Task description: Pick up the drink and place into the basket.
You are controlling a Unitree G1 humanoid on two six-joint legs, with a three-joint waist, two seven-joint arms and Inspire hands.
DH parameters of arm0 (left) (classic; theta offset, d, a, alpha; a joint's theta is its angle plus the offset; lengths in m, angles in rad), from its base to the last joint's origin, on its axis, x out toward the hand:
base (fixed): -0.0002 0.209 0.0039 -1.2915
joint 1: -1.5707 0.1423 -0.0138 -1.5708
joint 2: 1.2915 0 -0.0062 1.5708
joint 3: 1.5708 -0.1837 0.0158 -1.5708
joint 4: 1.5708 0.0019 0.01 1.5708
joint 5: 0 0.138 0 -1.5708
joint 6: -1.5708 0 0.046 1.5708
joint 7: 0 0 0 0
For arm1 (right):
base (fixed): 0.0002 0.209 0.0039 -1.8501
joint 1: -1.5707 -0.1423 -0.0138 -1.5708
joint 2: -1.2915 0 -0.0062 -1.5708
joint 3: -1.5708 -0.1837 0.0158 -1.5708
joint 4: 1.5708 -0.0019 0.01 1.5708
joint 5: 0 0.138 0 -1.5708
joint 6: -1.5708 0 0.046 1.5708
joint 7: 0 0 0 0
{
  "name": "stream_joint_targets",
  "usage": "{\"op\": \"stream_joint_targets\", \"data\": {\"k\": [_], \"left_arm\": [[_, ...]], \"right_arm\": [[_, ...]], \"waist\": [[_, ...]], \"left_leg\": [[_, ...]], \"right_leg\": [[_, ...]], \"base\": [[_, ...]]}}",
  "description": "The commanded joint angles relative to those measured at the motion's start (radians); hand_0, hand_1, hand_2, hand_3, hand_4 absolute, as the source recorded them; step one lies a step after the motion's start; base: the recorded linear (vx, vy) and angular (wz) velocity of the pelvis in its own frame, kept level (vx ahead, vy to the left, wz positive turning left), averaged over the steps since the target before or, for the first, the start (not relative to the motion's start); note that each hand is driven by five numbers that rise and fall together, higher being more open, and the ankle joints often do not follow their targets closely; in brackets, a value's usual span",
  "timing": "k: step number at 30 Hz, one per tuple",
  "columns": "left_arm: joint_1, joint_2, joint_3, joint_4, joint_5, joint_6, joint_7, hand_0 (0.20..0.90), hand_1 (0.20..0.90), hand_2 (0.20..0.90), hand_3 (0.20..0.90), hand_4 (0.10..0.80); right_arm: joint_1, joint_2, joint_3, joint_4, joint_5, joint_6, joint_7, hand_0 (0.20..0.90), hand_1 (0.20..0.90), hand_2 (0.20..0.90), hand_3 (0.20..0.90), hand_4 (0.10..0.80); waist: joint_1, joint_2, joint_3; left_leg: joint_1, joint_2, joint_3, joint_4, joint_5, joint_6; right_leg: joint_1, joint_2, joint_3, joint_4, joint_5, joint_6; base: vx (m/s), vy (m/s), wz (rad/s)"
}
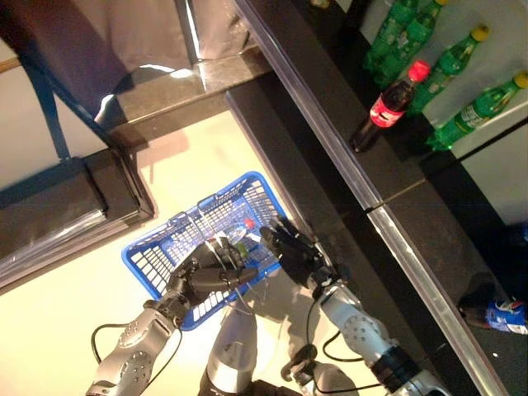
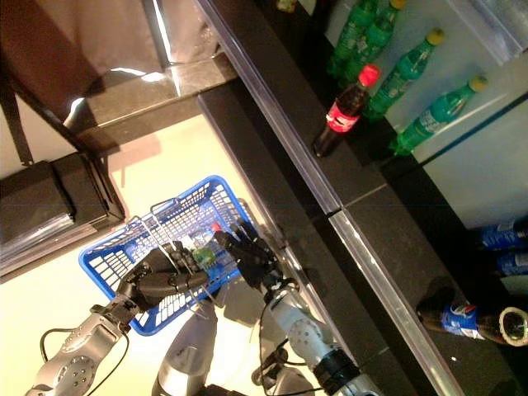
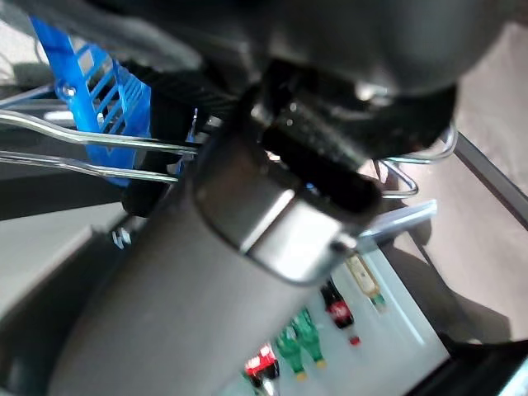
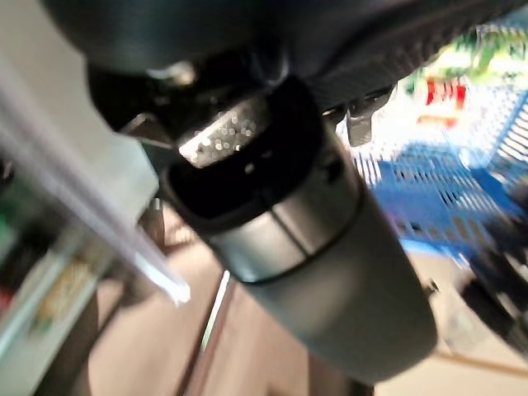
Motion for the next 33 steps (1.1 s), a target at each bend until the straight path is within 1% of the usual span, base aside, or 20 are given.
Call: {"op": "stream_joint_targets", "data": {"k": [1, 2, 3, 4, 5, 7, 10, 12, 16, 17, 19, 22, 25, 26, 28, 29, 30, 31, 32, 33], "left_arm": [[-0.066, -0.064, 0.034, -0.248, -0.038, -0.261, -0.081, 0.3, 0.3, 0.3, 0.2, 0.1], [-0.066, -0.065, 0.033, -0.246, -0.035, -0.263, -0.075, 0.3, 0.3, 0.3, 0.2, 0.1], [-0.06, -0.065, 0.034, -0.23, -0.027, -0.267, -0.047, 0.3, 0.3, 0.3, 0.2, 0.1], [-0.06, -0.065, 0.034, -0.23, -0.027, -0.267, -0.047, 0.3, 0.3, 0.3, 0.2, 0.1], [-0.048, -0.065, 0.04, -0.193, 0.033, -0.29, -0.01, 0.3, 0.3, 0.3, 0.2, 0.1], [-0.034, -0.064, 0.039, -0.158, 0.065, -0.305, 0.044, 0.3, 0.3, 0.3, 0.2, 0.1], [-0.004, -0.089, 0.054, -0.078, 0.128, -0.326, 0.135, 0.3, 0.3, 0.3, 0.2, 0.1], [0.003, -0.099, 0.059, -0.043, 0.132, -0.33, 0.162, 0.3, 0.3, 0.3, 0.2, 0.1], [0.026, -0.136, 0.084, 0.102, 0.121, -0.345, 0.236, 0.3, 0.3, 0.3, 0.2, 0.1], [0.031, -0.166, 0.098, 0.224, 0.121, -0.365, 0.26, 0.3, 0.3, 0.3, 0.2, 0.1], [0.029, -0.176, 0.104, 0.281, 0.13, -0.375, 0.275, 0.3, 0.3, 0.3, 0.2, 0.1], [0.032, -0.201, 0.121, 0.389, 0.144, -0.366, 0.325, 0.3, 0.3, 0.3, 0.2, 0.1], [0.015, -0.236, 0.134, 0.542, 0.232, -0.371, 0.363, 0.3, 0.3, 0.3, 0.2, 0.1], [0.011, -0.241, 0.137, 0.567, 0.227, -0.365, 0.357, 0.3, 0.3, 0.3, 0.2, 0.1], [0.001, -0.254, 0.143, 0.619, 0.231, -0.356, 0.346, 0.3, 0.3, 0.3, 0.2, 0.1], [-0.001, -0.257, 0.143, 0.631, 0.231, -0.362, 0.346, 0.3, 0.3, 0.3, 0.2, 0.1], [-0.008, -0.27, 0.144, 0.663, 0.237, -0.357, 0.344, 0.3, 0.3, 0.3, 0.2, 0.1], [-0.008, -0.27, 0.144, 0.663, 0.237, -0.357, 0.344, 0.3, 0.3, 0.3, 0.2, 0.1], [-0.012, -0.275, 0.142, 0.676, 0.232, -0.355, 0.343, 0.3, 0.3, 0.3, 0.2, 0.1], [-0.02, -0.29, 0.145, 0.728, 0.217, -0.337, 0.34, 0.3, 0.3, 0.3, 0.2, 0.1]], "right_arm": [[-0.027, -0.003, 0.012, -0.173, -0.041, -0.026, 0.155, 0.9, 0.9, 0.9, 0.9, 0.8], [-0.023, -0.005, 0.008, -0.178, -0.039, -0.027, 0.161, 0.9, 0.9, 0.9, 0.9, 0.8], [-0.003, -0.013, -0.002, -0.202, -0.039, -0.035, 0.196, 0.9, 0.9, 0.9, 0.9, 0.8], [-0.003, -0.013, -0.002, -0.202, -0.039, -0.035, 0.196, 0.9, 0.9, 0.9, 0.9, 0.8], [0.03, -0.016, -0.008, -0.223, -0.053, -0.047, 0.249, 0.9, 0.9, 0.9, 0.9, 0.8], [0.066, -0.02, -0.01, -0.233, -0.049, -0.071, 0.286, 0.9, 0.9, 0.9, 0.9, 0.8], [0.148, -0.005, -0.048, -0.196, -0.072, -0.077, 0.358, 0.9, 0.9, 0.9, 0.9, 0.8], [0.171, 0.001, -0.056, -0.182, -0.081, -0.078, 0.386, 0.9, 0.9, 0.9, 0.9, 0.8], [0.243, 0.017, -0.09, -0.135, -0.063, -0.096, 0.47, 0.9, 0.9, 0.9, 0.9, 0.8], [0.278, 0.031, -0.118, -0.08, -0.092, -0.104, 0.509, 0.9, 0.9, 0.9, 0.9, 0.8], [0.295, 0.032, -0.132, -0.055, -0.099, -0.109, 0.524, 0.9, 0.9, 0.9, 0.9, 0.8], [0.334, 0.026, -0.171, 0.022, -0.177, -0.138, 0.515, 0.9, 0.9, 0.9, 0.9, 0.8], [0.362, 0.024, -0.204, 0.202, -0.34, -0.161, 0.416, 0.9, 0.9, 0.9, 0.9, 0.8], [0.367, 0.028, -0.211, 0.242, -0.358, -0.165, 0.405, 0.9, 0.9, 0.9, 0.9, 0.8], [0.373, 0.036, -0.231, 0.318, -0.418, -0.164, 0.323, 0.9, 0.9, 0.9, 0.9, 0.8], [0.372, 0.038, -0.236, 0.342, -0.43, -0.173, 0.319, 0.9, 0.9, 0.9, 0.9, 0.8], [0.373, 0.048, -0.25, 0.404, -0.476, -0.18, 0.264, 0.9, 0.9, 0.9, 0.9, 0.8], [0.373, 0.048, -0.25, 0.404, -0.476, -0.18, 0.264, 0.9, 0.9, 0.9, 0.9, 0.8], [0.373, 0.053, -0.258, 0.43, -0.482, -0.178, 0.247, 0.9, 0.9, 0.9, 0.9, 0.8], [0.367, 0.073, -0.288, 0.531, -0.524, -0.18, 0.171, 0.9, 0.9, 0.9, 0.9, 0.8]], "waist": [[-0.031, -0.002, -0.068], [-0.035, -0.003, -0.07], [-0.044, -0.011, -0.076], [-0.044, -0.011, -0.076], [-0.057, -0.026, -0.088], [-0.073, -0.038, -0.106], [-0.107, -0.046, -0.14], [-0.118, -0.047, -0.15], [-0.162, -0.05, -0.192], [-0.192, -0.048, -0.226], [-0.207, -0.046, -0.241], [-0.242, -0.039, -0.275], [-0.278, -0.022, -0.307], [-0.284, -0.019, -0.311], [-0.297, -0.013, -0.314], [-0.299, -0.011, -0.315], [-0.309, -0.003, -0.319], [-0.309, -0.003, -0.319], [-0.314, -0.002, -0.321], [-0.331, 0.004, -0.329]], "left_leg": [[-0.011, -0.04, 0.047, 0.067, -0.036, 0.055], [-0.021, -0.043, 0.051, 0.06, -0.011, 0.063], [-0.017, -0.04, 0.055, 0.054, -0.01, 0.063], [-0.017, -0.04, 0.055, 0.054, -0.01, 0.063], [-0.004, -0.036, 0.066, 0.048, -0.011, 0.063], [0.014, -0.029, 0.083, 0.031, -0.009, 0.063], [0.046, -0.015, 0.117, -0.005, -0.006, 0.065], [0.056, -0.011, 0.126, -0.019, -0.004, 0.065], [0.093, 0.0, 0.159, -0.077, 0.005, 0.068], [0.117, 0.005, 0.185, -0.11, 0.007, 0.07], [0.129, 0.008, 0.199, -0.124, 0.007, 0.071], [0.155, 0.011, 0.233, -0.138, -0.004, 0.072], [0.193, 0.005, 0.269, -0.152, -0.025, 0.081], [0.2, 0.003, 0.273, -0.154, -0.029, 0.083], [0.215, 0.0, 0.28, -0.155, -0.04, 0.086], [0.219, -0.001, 0.281, -0.157, -0.042, 0.087], [0.232, -0.005, 0.285, -0.164, -0.048, 0.092], [0.232, -0.005, 0.285, -0.164, -0.048, 0.092], [0.237, -0.008, 0.288, -0.167, -0.051, 0.094], [0.255, -0.013, 0.309, -0.183, -0.056, 0.096]], "right_leg": [[-0.009, 0.066, -0.017, -0.031, 0.101, -0.104], [-0.015, 0.064, -0.029, -0.041, 0.121, -0.111], [-0.016, 0.066, -0.022, -0.047, 0.126, -0.107], [-0.016, 0.066, -0.022, -0.047, 0.126, -0.107], [-0.012, 0.073, -0.003, -0.064, 0.136, -0.1], [-0.007, 0.075, 0.016, -0.088, 0.148, -0.088], [-0.001, 0.079, 0.058, -0.127, 0.167, -0.07], [0.001, 0.079, 0.069, -0.138, 0.173, -0.064], [0.001, 0.068, 0.103, -0.175, 0.197, -0.042], [-0.003, 0.059, 0.124, -0.195, 0.212, -0.03], [-0.006, 0.053, 0.134, -0.202, 0.22, -0.023], [-0.011, 0.035, 0.152, -0.218, 0.238, -0.009], [-0.012, 0.01, 0.17, -0.218, 0.249, 0.001], [-0.012, 0.007, 0.174, -0.218, 0.251, 0.003], [-0.008, 0.0, 0.181, -0.218, 0.254, 0.006], [-0.007, -0.001, 0.183, -0.22, 0.256, 0.006], [-0.007, -0.006, 0.191, -0.224, 0.263, 0.009], [-0.007, -0.006, 0.191, -0.224, 0.263, 0.009], [-0.009, -0.01, 0.193, -0.226, 0.272, 0.012], [-0.016, -0.023, 0.196, -0.239, 0.304, 0.019]], "base": [[-0.07, 0.005, -0.02], [-0.068, 0.003, -0.08], [-0.062, 0.012, -0.08], [0.005, -0.048, -0.19], [0.005, -0.036, -0.13], [-0.004, -0.009, -0.23], [-0.027, 0.063, -0.4], [-0.024, 0.044, -0.31], [-0.043, 0.076, -0.34], [-0.028, 0.12, -0.4], [-0.017, 0.099, -0.45], [-0.003, 0.104, -0.34], [0.022, 0.172, -0.44], [0.011, 0.125, -0.44], [0.003, 0.086, -0.25], [0.012, 0.099, -0.12], [0.013, 0.077, -0.08], [0.017, 0.09, -0.07], [0.028, 0.103, -0.3], [0.04, 0.134, -0.48]]}}
